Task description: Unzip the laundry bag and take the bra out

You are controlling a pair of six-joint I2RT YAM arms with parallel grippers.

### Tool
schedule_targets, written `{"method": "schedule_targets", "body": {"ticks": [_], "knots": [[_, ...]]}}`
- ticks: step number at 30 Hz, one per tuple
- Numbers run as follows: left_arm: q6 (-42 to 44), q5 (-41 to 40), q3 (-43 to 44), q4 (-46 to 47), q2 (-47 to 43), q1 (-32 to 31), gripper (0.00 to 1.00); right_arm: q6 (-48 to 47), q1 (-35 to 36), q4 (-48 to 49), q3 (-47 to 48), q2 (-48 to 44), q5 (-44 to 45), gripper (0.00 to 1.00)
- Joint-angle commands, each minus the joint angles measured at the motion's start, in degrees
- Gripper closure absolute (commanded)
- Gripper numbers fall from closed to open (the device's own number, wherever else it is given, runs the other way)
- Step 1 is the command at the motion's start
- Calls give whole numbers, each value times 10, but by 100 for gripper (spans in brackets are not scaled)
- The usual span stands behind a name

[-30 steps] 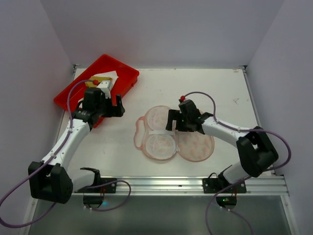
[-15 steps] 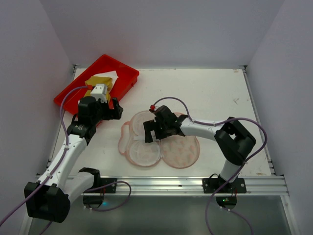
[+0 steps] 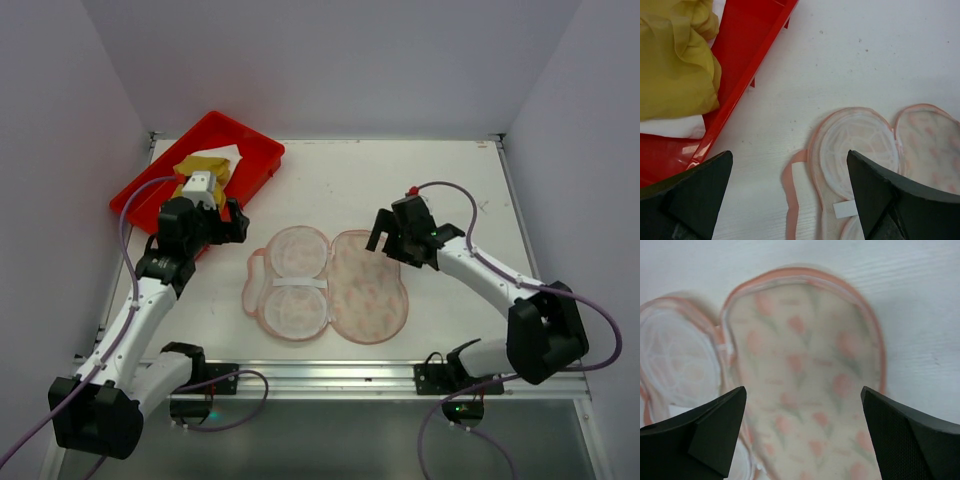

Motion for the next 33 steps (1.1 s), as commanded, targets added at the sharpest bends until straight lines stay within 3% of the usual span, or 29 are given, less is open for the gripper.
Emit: {"method": "schedule_targets", "body": {"ticks": [1,15,20,24,28,33], "knots": [[10,-8,-4,28,-8,2,0,52,-22,-49,-49,-18,35,1],[14,-3,-8,27,-12,2,0,121,-41,-50,-100,26,32,17],[15,-2,-9,26,-16,2,0,118,-41,-46,-91,38,27,28],[16,-4,-9,27,-17,2,0,108,-41,-49,-85,43,18,45],[17,-3,-10,27,-15,2,0,99,-41,-35,-86,46,-9,73],[18,-5,-12,28,-19,2,0,83,-41,-11,-101,45,-21,100]]}}
